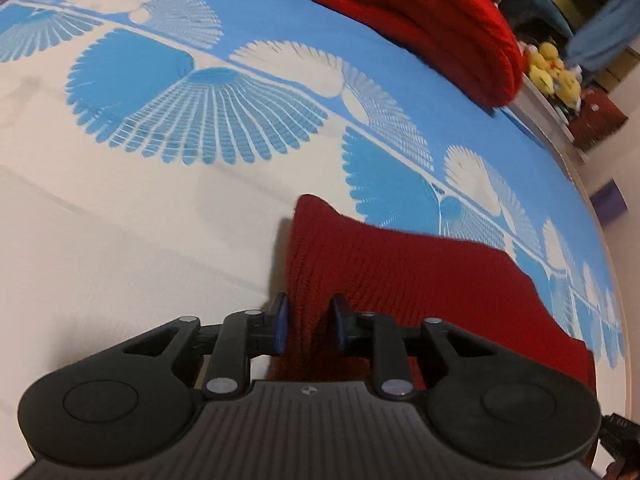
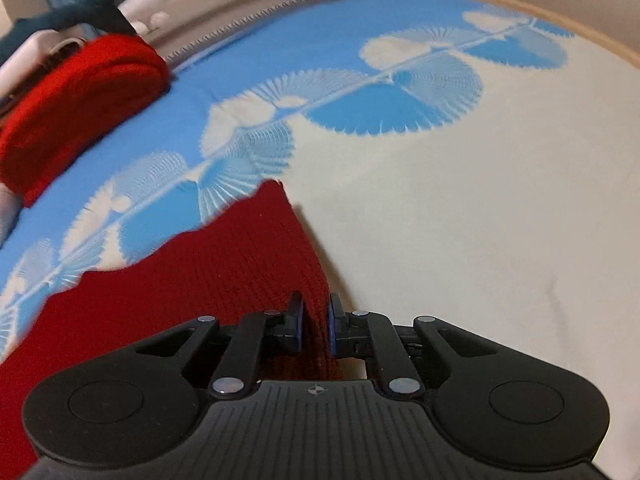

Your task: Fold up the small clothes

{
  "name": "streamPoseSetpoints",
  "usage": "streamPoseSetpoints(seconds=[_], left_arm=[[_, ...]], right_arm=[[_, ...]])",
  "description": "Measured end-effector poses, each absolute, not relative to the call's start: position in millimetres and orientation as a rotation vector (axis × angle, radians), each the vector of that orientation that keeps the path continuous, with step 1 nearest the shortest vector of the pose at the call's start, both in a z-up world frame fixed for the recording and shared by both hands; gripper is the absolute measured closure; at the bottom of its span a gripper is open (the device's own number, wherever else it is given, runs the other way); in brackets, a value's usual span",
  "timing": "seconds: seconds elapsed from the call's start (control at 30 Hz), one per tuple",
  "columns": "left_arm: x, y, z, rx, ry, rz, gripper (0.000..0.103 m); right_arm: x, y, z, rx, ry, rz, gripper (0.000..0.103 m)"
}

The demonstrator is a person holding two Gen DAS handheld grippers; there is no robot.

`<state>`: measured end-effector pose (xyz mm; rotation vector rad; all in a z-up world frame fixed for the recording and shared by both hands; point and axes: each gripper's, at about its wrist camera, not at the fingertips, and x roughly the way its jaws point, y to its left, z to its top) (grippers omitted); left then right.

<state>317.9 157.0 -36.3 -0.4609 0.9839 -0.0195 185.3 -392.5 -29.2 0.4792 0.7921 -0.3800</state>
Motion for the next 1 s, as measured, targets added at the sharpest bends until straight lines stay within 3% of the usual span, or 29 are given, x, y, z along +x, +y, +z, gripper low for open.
streamPoseSetpoints(seconds=[0.07, 0.17, 0.2, 0.23, 0.3, 0.47, 0.53, 0.6, 0.63, 0.67, 0.7, 0.73, 0.8, 0.9, 1.0], left_arm=[[316, 158, -23, -0.429, 0.949, 0.001, 0.069], [305, 161, -5, -0.379, 0.895, 0.052, 0.042], [300, 162, -2, -0.377, 0.898, 0.044, 0.028], [294, 163, 1, -0.386, 0.915, 0.027, 0.018], [280, 166, 0, -0.409, 0.953, -0.017, 0.017], [238, 143, -7, -0.337, 1.046, -0.142, 0.012], [223, 129, -14, -0.258, 1.067, -0.143, 0.002], [209, 120, -22, -0.198, 1.099, -0.150, 0.001], [202, 118, -26, -0.187, 1.106, -0.154, 0.010], [197, 117, -27, -0.185, 1.096, -0.146, 0.025], [192, 117, -27, -0.196, 1.098, -0.163, 0.061], [186, 120, -23, -0.208, 1.096, -0.146, 0.071], [173, 132, -17, -0.251, 1.067, -0.123, 0.079], [166, 154, -28, -0.367, 1.089, -0.077, 0.077], [166, 163, -41, -0.404, 1.099, -0.026, 0.048]], right_arm=[[186, -387, -26, 0.451, 0.765, -0.383, 0.092], [181, -387, -22, 0.459, 0.710, -0.336, 0.086], [177, -389, -22, 0.458, 0.697, -0.323, 0.078], [172, -390, -18, 0.453, 0.688, -0.312, 0.058], [158, -392, -9, 0.462, 0.670, -0.283, 0.033], [113, -389, -1, 0.444, 0.706, -0.197, 0.017], [97, -382, -9, 0.443, 0.776, -0.185, 0.017], [84, -377, -17, 0.443, 0.825, -0.239, 0.018], [78, -376, -20, 0.459, 0.847, -0.256, 0.036], [74, -376, -23, 0.485, 0.857, -0.239, 0.063], [71, -376, -24, 0.500, 0.865, -0.235, 0.088], [66, -375, -21, 0.514, 0.847, -0.244, 0.088], [56, -375, -10, 0.539, 0.786, -0.250, 0.089], [47, -387, -16, 0.647, 0.782, -0.274, 0.089], [64, -389, -46, 0.634, 0.906, -0.296, 0.083]])
